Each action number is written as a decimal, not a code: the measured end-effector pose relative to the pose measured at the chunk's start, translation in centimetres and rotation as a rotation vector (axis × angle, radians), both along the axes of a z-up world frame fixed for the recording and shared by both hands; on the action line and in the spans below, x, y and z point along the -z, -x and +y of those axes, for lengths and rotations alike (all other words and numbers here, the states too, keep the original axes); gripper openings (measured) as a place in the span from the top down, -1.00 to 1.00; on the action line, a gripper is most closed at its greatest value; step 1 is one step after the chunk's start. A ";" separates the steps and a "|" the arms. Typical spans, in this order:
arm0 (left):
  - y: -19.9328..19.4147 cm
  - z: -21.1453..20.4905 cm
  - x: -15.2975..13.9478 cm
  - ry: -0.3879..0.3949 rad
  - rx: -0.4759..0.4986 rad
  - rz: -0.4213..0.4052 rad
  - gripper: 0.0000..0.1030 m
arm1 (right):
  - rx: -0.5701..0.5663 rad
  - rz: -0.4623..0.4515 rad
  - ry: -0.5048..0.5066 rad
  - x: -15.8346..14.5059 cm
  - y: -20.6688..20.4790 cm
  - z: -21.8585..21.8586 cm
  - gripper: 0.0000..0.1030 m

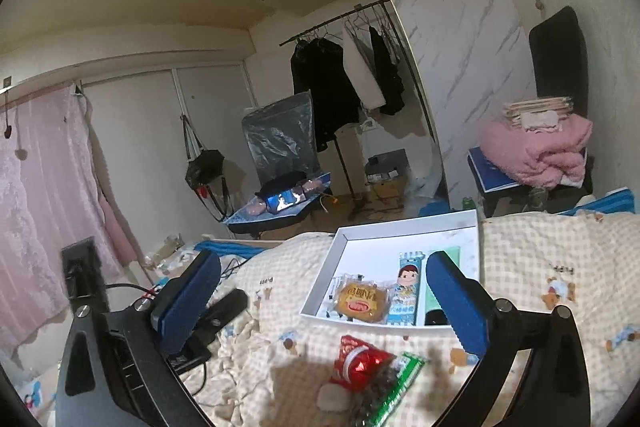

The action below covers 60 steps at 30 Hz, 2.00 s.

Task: Organize objects
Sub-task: 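Withdraw both tools from the tray over the red bag and green strip, then move the left tool down toward the white rounded case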

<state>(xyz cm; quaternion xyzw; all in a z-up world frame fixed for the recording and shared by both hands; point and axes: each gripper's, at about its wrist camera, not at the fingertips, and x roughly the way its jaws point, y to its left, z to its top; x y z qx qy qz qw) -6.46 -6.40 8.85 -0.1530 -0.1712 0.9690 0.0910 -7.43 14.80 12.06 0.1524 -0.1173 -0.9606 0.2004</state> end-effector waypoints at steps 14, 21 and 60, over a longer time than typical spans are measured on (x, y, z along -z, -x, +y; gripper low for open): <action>-2.2 1.2 1.2 0.049 0.032 -0.108 -1.00 | 0.052 -0.077 0.015 3.4 -2.9 0.8 -1.00; -0.5 2.5 4.5 0.123 -0.006 -0.203 -1.00 | 0.044 -0.197 0.027 6.5 -0.5 0.8 -1.00; 4.0 2.3 11.0 -0.070 0.192 -0.320 -0.77 | 0.040 -0.303 0.036 11.3 4.0 0.9 -1.00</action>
